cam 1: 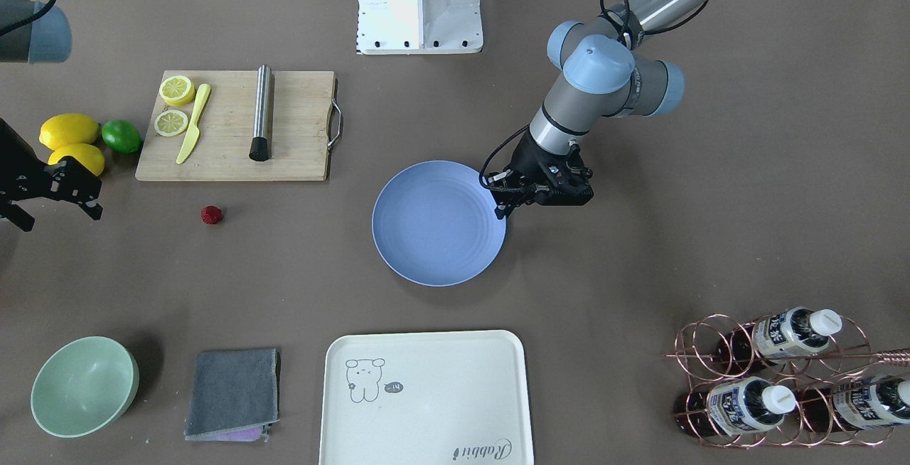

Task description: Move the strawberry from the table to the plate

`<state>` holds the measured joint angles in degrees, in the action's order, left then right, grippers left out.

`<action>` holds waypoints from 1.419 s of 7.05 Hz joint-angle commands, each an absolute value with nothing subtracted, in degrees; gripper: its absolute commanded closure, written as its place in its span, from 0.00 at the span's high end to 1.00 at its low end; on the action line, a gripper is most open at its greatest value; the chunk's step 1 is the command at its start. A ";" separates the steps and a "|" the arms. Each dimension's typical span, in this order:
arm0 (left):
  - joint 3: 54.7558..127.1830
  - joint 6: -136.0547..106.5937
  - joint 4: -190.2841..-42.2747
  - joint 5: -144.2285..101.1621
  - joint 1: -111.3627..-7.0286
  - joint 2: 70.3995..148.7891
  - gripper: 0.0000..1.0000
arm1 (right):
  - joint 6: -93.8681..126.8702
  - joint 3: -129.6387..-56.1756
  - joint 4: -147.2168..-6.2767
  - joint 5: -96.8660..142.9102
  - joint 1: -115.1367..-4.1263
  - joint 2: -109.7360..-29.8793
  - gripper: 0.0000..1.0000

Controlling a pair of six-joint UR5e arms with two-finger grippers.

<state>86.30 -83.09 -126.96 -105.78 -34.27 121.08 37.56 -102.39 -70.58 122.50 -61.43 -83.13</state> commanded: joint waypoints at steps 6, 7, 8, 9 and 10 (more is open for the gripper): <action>95.60 -68.44 -122.97 -118.53 -47.51 109.48 0.98 | 43.21 -102.56 -70.49 124.01 -59.86 -82.27 0.98; 97.02 -60.72 -122.44 -121.96 -52.51 104.81 0.98 | 45.16 -102.57 -70.49 123.49 -58.03 -81.66 0.98; 97.21 -49.77 -122.43 -127.73 -59.61 99.63 0.98 | 45.52 -102.13 -70.58 123.31 -56.79 -80.78 0.97; 97.03 -40.78 -122.43 -130.32 -66.20 94.45 0.98 | 46.75 -101.69 -70.49 122.18 -55.04 -80.77 0.97; 96.68 -31.73 -122.00 -132.17 -71.40 90.83 0.98 | 51.37 -101.86 -70.40 119.73 -51.97 -80.25 0.97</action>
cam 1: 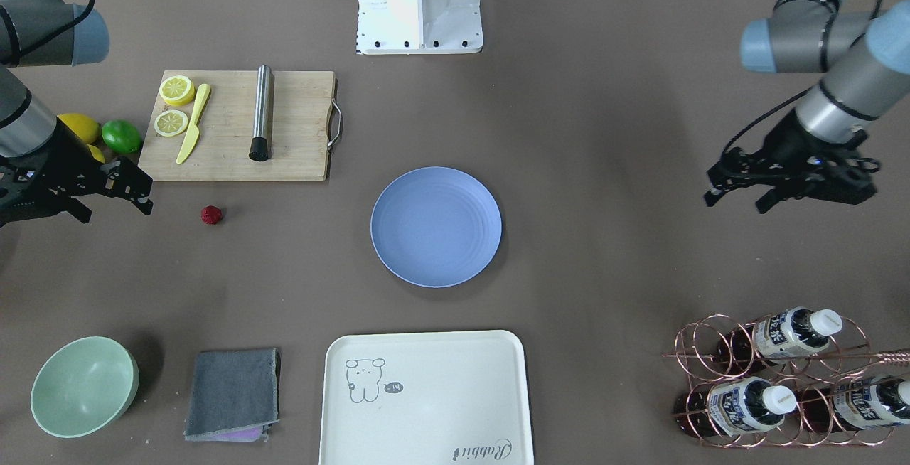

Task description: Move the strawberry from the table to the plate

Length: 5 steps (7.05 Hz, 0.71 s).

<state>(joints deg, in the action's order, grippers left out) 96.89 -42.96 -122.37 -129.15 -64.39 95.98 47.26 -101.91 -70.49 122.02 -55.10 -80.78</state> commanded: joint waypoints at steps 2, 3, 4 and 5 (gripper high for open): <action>96.50 -15.20 -111.94 -135.16 -79.94 89.82 0.98 | 55.88 -101.69 -70.40 115.59 -46.17 -79.11 0.96; 96.50 -9.90 -108.75 -135.44 -82.94 89.65 0.98 | 55.90 -101.17 -70.40 113.75 -43.97 -78.75 0.96; 96.50 -9.32 -108.29 -135.53 -84.01 89.56 0.98 | 55.64 -100.29 -70.40 112.95 -42.21 -78.58 0.96; 96.50 -9.32 -108.28 -135.53 -84.02 89.56 0.98 | 55.63 -99.15 -70.31 111.63 -41.14 -77.88 0.96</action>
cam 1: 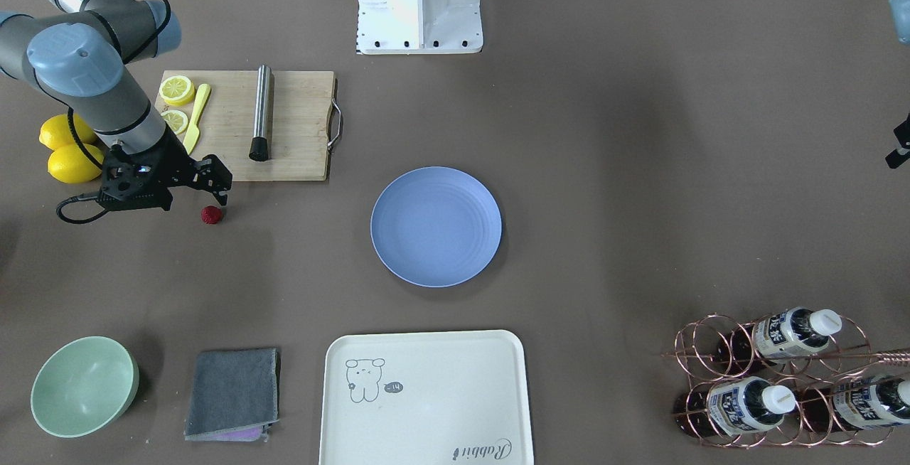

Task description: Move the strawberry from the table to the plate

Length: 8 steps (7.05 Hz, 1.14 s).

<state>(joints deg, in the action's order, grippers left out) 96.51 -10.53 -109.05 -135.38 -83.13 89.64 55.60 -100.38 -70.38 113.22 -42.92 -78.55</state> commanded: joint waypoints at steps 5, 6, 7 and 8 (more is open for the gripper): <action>96.77 -9.32 -108.63 -135.62 -84.20 88.51 0.98 | 53.89 -94.13 -69.52 110.04 -40.69 -74.44 0.82; 96.85 -9.32 -108.63 -135.62 -84.20 88.51 0.98 | 53.62 -94.74 -69.52 110.13 -40.87 -74.88 0.82; 96.86 -9.32 -108.63 -135.62 -84.20 88.51 0.98 | 53.70 -94.92 -69.52 110.04 -40.96 -75.32 0.82; 96.86 -9.32 -108.55 -135.53 -84.20 88.59 0.98 | 53.61 -94.92 -69.52 110.13 -40.96 -75.50 0.82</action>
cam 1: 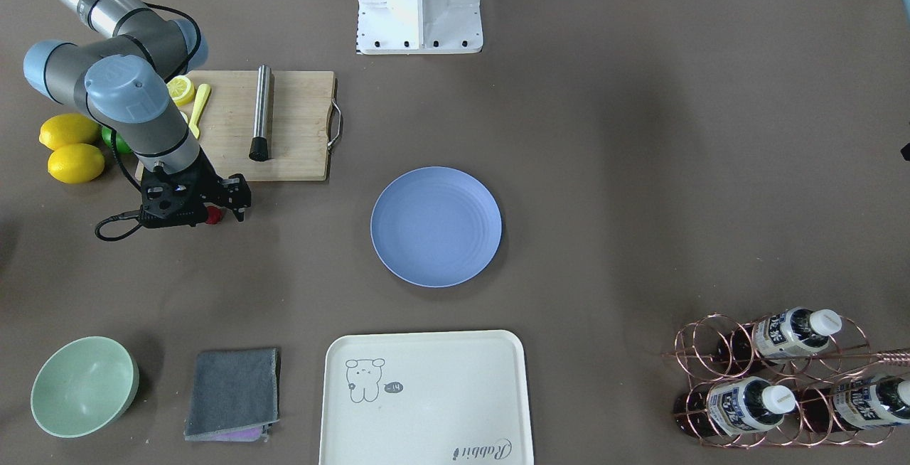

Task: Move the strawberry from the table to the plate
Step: 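Carry the strawberry with the right gripper over the blue plate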

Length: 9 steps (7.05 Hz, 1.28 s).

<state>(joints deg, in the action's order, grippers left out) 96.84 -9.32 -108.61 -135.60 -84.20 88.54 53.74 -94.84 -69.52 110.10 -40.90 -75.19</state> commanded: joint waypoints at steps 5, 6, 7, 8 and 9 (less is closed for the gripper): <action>97.03 -9.40 -108.46 -135.62 -84.29 88.77 0.98 | 53.70 -95.45 -69.52 110.04 -40.96 -76.03 0.00; 97.03 -9.32 -108.37 -135.62 -84.46 88.77 0.98 | 53.96 -96.75 -69.61 110.39 -40.96 -75.33 0.00; 97.03 -9.32 -108.37 -135.62 -84.46 88.51 0.98 | 54.40 -99.64 -71.35 111.00 -42.09 -74.71 0.00; 96.94 -9.32 -108.37 -135.62 -84.46 88.42 0.98 | 54.58 -101.23 -76.76 113.01 -43.14 -71.31 0.00; 96.68 -9.32 -108.28 -135.62 -84.46 88.42 0.98 | 57.45 -101.34 -84.56 112.94 -43.07 -64.58 0.00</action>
